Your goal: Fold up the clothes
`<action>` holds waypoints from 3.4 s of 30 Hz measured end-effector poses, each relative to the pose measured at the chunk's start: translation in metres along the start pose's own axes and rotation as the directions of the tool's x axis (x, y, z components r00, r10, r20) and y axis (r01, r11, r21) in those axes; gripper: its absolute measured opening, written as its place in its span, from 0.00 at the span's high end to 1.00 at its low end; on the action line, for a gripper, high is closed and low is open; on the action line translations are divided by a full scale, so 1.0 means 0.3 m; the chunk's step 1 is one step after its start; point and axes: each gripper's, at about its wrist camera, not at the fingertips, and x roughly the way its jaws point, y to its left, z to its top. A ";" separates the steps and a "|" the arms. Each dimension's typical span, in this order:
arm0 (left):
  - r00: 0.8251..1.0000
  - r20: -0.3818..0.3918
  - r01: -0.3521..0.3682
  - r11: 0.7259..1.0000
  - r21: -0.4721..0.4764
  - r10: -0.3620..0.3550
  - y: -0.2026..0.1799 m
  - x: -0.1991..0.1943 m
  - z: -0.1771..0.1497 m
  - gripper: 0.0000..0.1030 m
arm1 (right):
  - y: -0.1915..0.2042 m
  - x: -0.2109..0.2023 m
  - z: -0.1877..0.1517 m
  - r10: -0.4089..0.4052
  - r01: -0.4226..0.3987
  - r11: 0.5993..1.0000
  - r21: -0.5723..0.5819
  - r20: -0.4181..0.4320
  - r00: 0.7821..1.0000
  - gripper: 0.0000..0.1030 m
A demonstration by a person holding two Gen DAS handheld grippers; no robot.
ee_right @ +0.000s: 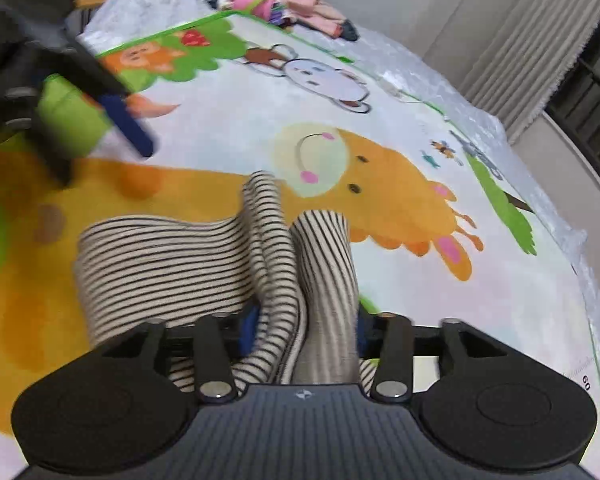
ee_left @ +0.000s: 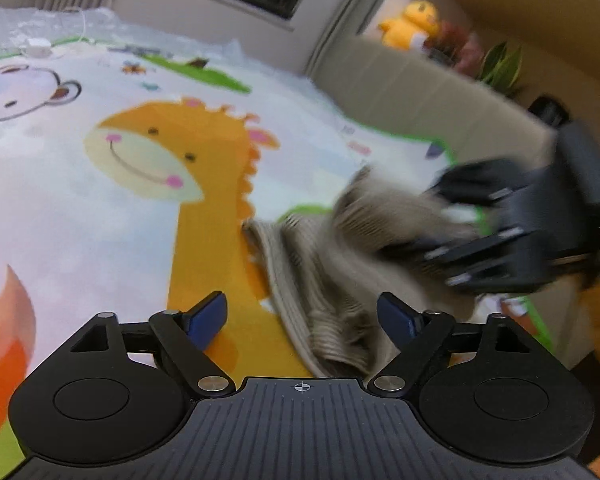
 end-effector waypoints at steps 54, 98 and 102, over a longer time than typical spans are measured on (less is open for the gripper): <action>0.999 0.036 -0.045 0.977 0.208 0.039 -0.352 0.145 0.004 0.08 | 0.106 -0.261 -0.655 -0.311 -0.101 0.319 0.942 0.204 0.928 0.17; 0.995 0.093 0.053 0.969 -0.240 -0.032 0.004 0.149 -0.194 0.40 | 0.057 -0.177 -0.281 -0.323 0.124 0.631 0.766 0.113 0.940 0.42; 0.994 0.103 0.059 0.981 -0.184 -0.040 -0.016 0.171 -0.198 0.27 | 0.077 -0.169 -0.265 -0.359 0.186 0.649 0.738 0.081 0.930 0.42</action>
